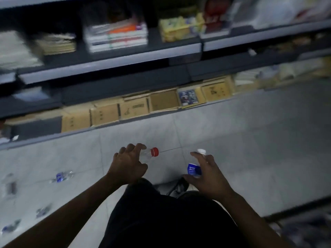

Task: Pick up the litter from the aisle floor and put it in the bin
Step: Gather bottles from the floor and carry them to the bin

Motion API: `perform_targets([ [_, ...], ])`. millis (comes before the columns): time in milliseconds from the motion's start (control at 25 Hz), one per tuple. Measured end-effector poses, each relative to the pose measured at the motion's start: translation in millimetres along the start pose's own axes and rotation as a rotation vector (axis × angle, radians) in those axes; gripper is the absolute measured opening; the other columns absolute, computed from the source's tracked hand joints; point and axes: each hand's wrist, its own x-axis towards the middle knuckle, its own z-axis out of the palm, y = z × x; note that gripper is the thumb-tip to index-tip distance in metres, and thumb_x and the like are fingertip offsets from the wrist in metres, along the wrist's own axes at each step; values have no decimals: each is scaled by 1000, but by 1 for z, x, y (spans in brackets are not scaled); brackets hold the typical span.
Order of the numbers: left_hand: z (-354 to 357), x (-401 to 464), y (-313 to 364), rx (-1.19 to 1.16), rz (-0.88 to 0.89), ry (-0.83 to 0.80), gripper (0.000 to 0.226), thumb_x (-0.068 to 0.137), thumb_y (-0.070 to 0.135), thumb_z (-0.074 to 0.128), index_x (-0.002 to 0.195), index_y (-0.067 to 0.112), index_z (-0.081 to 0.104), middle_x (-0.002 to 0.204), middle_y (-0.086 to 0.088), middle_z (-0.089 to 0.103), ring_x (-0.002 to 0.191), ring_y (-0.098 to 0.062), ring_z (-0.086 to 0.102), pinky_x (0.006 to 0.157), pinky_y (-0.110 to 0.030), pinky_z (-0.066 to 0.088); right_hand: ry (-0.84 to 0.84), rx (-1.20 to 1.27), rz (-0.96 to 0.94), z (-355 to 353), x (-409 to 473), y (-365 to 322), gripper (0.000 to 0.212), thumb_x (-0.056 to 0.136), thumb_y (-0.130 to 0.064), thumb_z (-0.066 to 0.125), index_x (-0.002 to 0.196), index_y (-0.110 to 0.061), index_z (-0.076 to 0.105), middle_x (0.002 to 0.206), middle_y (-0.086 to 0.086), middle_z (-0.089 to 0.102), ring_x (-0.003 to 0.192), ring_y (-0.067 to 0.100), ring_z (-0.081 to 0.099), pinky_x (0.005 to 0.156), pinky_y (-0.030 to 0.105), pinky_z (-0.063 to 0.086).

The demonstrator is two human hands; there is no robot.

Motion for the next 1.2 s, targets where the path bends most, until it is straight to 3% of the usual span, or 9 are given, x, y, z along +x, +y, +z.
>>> perform_targets([
  [200,8,48,105,130,258,-103,64,78,41,67,138,29,50,123,-1,61,108,-26,60,87,-37,47,195,164,197,-39,-40,68,77,77,-56,75,141,-55,32,132,-6,35,115,18,54,97,37,52],
  [360,11,76,157,240,467,-242,59,77,40,69,132,29,51,113,1,64,98,-21,63,82,-35,54,373,291,355,-40,-67,93,80,75,-58,75,142,-54,33,129,-5,35,115,21,55,99,40,52],
  [600,26,109,215,309,698,-447,59,72,42,54,128,25,57,103,-3,64,93,-25,65,78,-37,54,654,487,624,-9,-108,87,65,80,-51,73,134,-57,37,129,-8,38,105,10,62,94,39,55],
  [840,60,121,287,418,886,-565,65,72,40,57,135,26,53,108,-2,65,96,-21,63,78,-35,53,772,613,821,4,-148,90,52,80,-43,69,122,-54,40,116,-13,42,90,2,60,82,39,56],
  [1000,91,119,362,446,994,-553,60,76,34,65,134,25,52,110,-2,65,87,-15,58,70,-27,46,826,705,875,-3,-167,130,53,77,-53,75,118,-53,42,113,-16,44,91,1,63,83,34,56],
  [1200,121,113,428,413,976,-523,59,84,24,74,138,22,52,118,-5,64,91,-16,58,76,-27,46,785,654,872,-33,-176,200,59,79,-57,74,126,-54,39,115,-10,44,92,3,60,82,31,52],
])
